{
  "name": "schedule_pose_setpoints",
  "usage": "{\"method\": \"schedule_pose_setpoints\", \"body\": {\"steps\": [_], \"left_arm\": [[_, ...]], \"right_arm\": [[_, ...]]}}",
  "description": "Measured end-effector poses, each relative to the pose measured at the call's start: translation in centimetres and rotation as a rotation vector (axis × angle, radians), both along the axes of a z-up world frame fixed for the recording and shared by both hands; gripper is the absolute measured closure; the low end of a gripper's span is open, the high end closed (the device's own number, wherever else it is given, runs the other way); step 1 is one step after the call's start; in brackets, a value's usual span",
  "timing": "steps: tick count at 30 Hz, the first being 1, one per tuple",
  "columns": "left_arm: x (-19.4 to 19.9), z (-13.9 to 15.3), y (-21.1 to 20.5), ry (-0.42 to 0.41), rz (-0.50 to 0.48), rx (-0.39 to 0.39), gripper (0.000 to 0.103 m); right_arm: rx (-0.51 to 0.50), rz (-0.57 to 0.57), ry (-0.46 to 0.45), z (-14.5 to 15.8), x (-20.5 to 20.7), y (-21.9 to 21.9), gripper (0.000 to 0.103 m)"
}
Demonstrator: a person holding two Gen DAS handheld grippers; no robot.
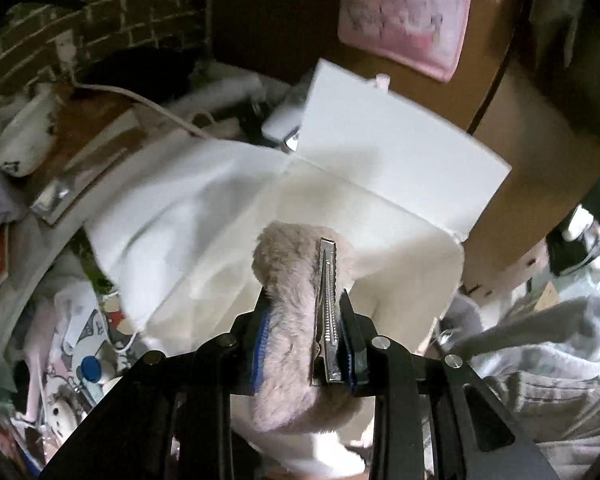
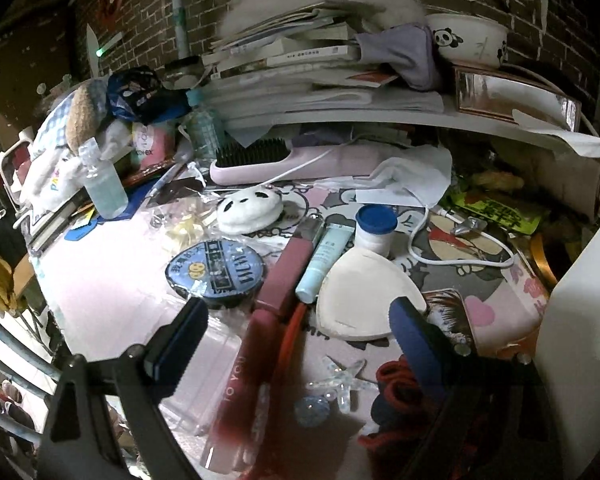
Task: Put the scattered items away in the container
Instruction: 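Carry the pink clip into the white box and open the left gripper, then move the right gripper toward the red hair clip on the desk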
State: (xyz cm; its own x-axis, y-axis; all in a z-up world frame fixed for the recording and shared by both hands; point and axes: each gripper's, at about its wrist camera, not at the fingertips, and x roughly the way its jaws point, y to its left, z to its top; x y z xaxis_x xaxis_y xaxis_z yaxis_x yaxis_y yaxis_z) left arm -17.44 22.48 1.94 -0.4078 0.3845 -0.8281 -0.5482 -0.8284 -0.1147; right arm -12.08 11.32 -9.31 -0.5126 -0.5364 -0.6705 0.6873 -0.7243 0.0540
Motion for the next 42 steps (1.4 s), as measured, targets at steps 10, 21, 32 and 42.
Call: {"method": "schedule_pose_setpoints", "body": {"steps": [10,21,32,42], "left_arm": [[0.1,-0.1,0.8,0.047,-0.009,-0.024,0.019],[3.9,6.8,-6.5,0.266,0.174,0.003,0.000],[12.1,5.9,-22.2,0.388,0.683,-0.036,0.000],[16.2,-1.7,-28.4,0.275,0.896,0.016,0.000]], "right_arm": [[-0.014,0.011,-0.010,-0.2,-0.1,0.4,0.012],[-0.022,0.041,-0.006,-0.1,-0.3,0.5,0.012],[-0.025,0.113,0.003,0.2,0.0,-0.1,0.012],[-0.067,0.209,0.003,1.5,2.4,-2.2,0.012]]}}
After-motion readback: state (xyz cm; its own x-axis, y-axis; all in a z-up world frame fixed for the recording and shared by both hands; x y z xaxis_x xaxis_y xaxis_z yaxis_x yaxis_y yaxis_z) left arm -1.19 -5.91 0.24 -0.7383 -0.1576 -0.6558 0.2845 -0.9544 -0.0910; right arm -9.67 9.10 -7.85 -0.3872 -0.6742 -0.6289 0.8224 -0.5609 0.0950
